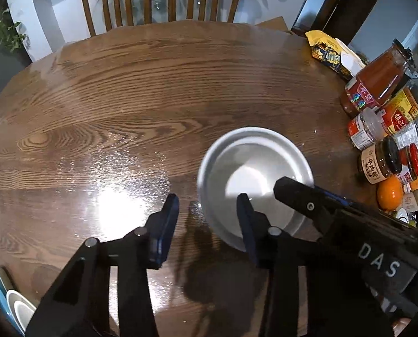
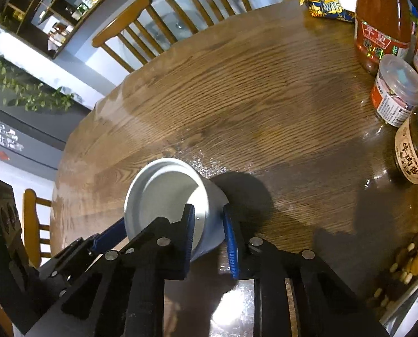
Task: Organize plates and bowls
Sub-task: 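Lift the white ramekin and carry it toward the nested bowls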
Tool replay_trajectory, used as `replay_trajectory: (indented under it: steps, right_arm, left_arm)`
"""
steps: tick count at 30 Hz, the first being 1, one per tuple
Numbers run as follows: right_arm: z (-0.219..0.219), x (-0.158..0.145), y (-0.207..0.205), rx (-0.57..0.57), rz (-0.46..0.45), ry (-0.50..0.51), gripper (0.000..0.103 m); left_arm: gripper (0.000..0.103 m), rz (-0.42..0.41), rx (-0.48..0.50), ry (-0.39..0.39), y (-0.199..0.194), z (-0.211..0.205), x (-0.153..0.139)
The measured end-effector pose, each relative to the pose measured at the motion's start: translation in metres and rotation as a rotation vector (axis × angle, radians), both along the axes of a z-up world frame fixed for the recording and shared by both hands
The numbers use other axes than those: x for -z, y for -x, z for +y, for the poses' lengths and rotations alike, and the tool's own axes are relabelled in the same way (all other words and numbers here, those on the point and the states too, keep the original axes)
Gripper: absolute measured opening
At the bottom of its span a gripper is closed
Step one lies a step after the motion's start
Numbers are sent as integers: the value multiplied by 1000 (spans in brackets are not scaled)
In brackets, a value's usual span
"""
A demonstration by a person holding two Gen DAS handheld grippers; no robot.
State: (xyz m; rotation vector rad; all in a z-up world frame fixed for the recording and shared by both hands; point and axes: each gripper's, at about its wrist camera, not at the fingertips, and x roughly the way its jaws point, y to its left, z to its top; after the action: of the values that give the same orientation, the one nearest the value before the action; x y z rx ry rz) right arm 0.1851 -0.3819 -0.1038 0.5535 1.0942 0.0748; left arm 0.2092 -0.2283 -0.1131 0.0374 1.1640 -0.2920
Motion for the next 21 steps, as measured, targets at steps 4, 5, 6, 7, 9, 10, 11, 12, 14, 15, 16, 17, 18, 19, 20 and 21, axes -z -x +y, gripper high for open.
replay_trajectory:
  steps: [4, 5, 6, 7, 9, 10, 11, 12, 14, 15, 16, 17, 18, 19, 20, 21]
  right_arm:
    - [0, 1, 2, -10, -14, -10, 19]
    - [1, 1, 2, -10, -16, -8, 19]
    - [1, 1, 2, -11, -19, -7, 19]
    - [2, 1, 3, -11, -21, -3, 19]
    - [2, 0, 5, -10, -23, -1, 19]
    - [3, 0, 8, -8, -25, 1, 19]
    - [3, 0, 9, -7, -25, 3, 19]
    - [4, -1, 12, -7, -28, 5, 19]
    - [7, -2, 17, -12, -34, 7, 19]
    - [8, -3, 20, -12, -37, 4, 18]
    - [9, -3, 23, -14, -42, -2, 18]
    - [10, -5, 27, -16, -49, -5, 18]
    - [12, -7, 30, -17, -56, -7, 18]
    - [14, -9, 35, -17, -65, -6, 18]
    - [16, -12, 40, -17, -75, -3, 18]
    - [17, -14, 44, -18, -85, 0, 18]
  left_arm:
    - [35, 2, 13, -3, 2, -6, 4]
    - [33, -2, 19, -2, 3, -8, 4]
    - [32, -5, 23, -8, 4, -9, 4]
    - [31, -10, 27, -14, 5, -10, 4]
    - [30, -13, 32, -19, 5, -9, 4]
    - [26, -16, 32, -23, 7, -8, 4]
    - [25, -17, 33, -22, 8, -8, 4]
    - [25, -19, 36, -23, 10, -7, 3]
    - [25, -28, 44, -32, 16, -6, 2]
    - [25, -34, 44, -35, 20, -5, 2]
    - [25, -47, 45, -40, 25, -3, 0]
    - [25, -56, 47, -41, 28, -2, -2]
    - [25, -68, 48, -40, 33, 0, -4]
    - [25, -80, 50, -38, 39, 2, -7]
    - [25, -91, 52, -40, 44, 3, -9]
    - [25, -105, 56, -44, 49, 4, -12]
